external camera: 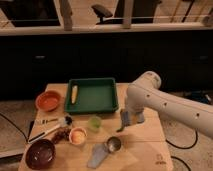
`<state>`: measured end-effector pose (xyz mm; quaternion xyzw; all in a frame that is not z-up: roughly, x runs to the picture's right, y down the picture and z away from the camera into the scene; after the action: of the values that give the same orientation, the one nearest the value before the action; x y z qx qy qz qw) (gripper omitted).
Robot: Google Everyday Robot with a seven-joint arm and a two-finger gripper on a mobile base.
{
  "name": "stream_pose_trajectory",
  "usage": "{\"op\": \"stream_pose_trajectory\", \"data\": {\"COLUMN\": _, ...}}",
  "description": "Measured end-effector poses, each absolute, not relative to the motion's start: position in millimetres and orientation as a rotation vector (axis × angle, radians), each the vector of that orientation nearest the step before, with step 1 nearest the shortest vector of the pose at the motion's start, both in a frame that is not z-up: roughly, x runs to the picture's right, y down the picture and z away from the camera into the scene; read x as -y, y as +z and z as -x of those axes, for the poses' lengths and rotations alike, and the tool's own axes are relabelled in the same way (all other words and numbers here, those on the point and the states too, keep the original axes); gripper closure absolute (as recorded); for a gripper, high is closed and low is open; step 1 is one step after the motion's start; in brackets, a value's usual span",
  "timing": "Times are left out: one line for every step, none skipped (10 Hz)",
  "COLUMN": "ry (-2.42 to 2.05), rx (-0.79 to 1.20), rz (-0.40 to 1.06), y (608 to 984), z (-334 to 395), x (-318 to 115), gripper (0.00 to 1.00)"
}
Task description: Wipe tray with sponge
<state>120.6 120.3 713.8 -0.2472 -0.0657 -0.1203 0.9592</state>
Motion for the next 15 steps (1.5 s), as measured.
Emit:
{"op": "stream_pose_trajectory", "data": {"ry": -0.249, "rx": 0.134, "rz": 0.496, "y": 715, "z": -115, "x": -116, "gripper": 1.0}}
{"op": "stream_pose_trajectory", "data": {"ry": -0.254, "rx": 0.135, "rz": 0.493, "y": 716, "z": -112, "x": -113, "gripper": 1.0}}
{"op": "stream_pose_trajectory", "data": {"ry": -0.254, "rx": 0.13, "rz": 0.487, "y": 716, "z": -112, "x": -111, "gripper": 1.0}}
{"op": "stream_pose_trajectory", "data": {"ry": -0.251, "rx": 0.128, "rz": 0.478, "y": 720, "z": -113, "x": -103, "gripper": 1.0}}
{"op": "stream_pose_trajectory", "data": {"ry": -0.253, "rx": 0.128, "rz": 0.47, "y": 727, "z": -110, "x": -93, "gripper": 1.0}}
{"op": "stream_pose_trajectory", "data": {"ry": -0.257, "rx": 0.128, "rz": 0.461, "y": 731, "z": -107, "x": -84, "gripper": 1.0}}
{"op": "stream_pose_trajectory", "data": {"ry": -0.256, "rx": 0.127, "rz": 0.455, "y": 734, "z": -104, "x": -75, "gripper": 1.0}}
{"op": "stream_pose_trajectory", "data": {"ry": -0.256, "rx": 0.127, "rz": 0.452, "y": 734, "z": -103, "x": -74, "gripper": 1.0}}
{"op": "stream_pose_trajectory", "data": {"ry": -0.253, "rx": 0.128, "rz": 0.446, "y": 734, "z": -102, "x": -72, "gripper": 1.0}}
{"op": "stream_pose_trajectory", "data": {"ry": -0.248, "rx": 0.126, "rz": 0.433, "y": 735, "z": -102, "x": -63, "gripper": 1.0}}
{"op": "stream_pose_trajectory", "data": {"ry": -0.244, "rx": 0.124, "rz": 0.42, "y": 739, "z": -103, "x": -54, "gripper": 1.0}}
{"op": "stream_pose_trajectory", "data": {"ry": -0.24, "rx": 0.12, "rz": 0.4, "y": 744, "z": -104, "x": -39, "gripper": 1.0}}
{"op": "stream_pose_trajectory", "data": {"ry": -0.239, "rx": 0.118, "rz": 0.391, "y": 746, "z": -103, "x": -33, "gripper": 1.0}}
{"op": "stream_pose_trajectory", "data": {"ry": -0.236, "rx": 0.116, "rz": 0.386, "y": 748, "z": -102, "x": -32, "gripper": 1.0}}
{"op": "stream_pose_trajectory", "data": {"ry": -0.232, "rx": 0.109, "rz": 0.377, "y": 749, "z": -103, "x": -30, "gripper": 1.0}}
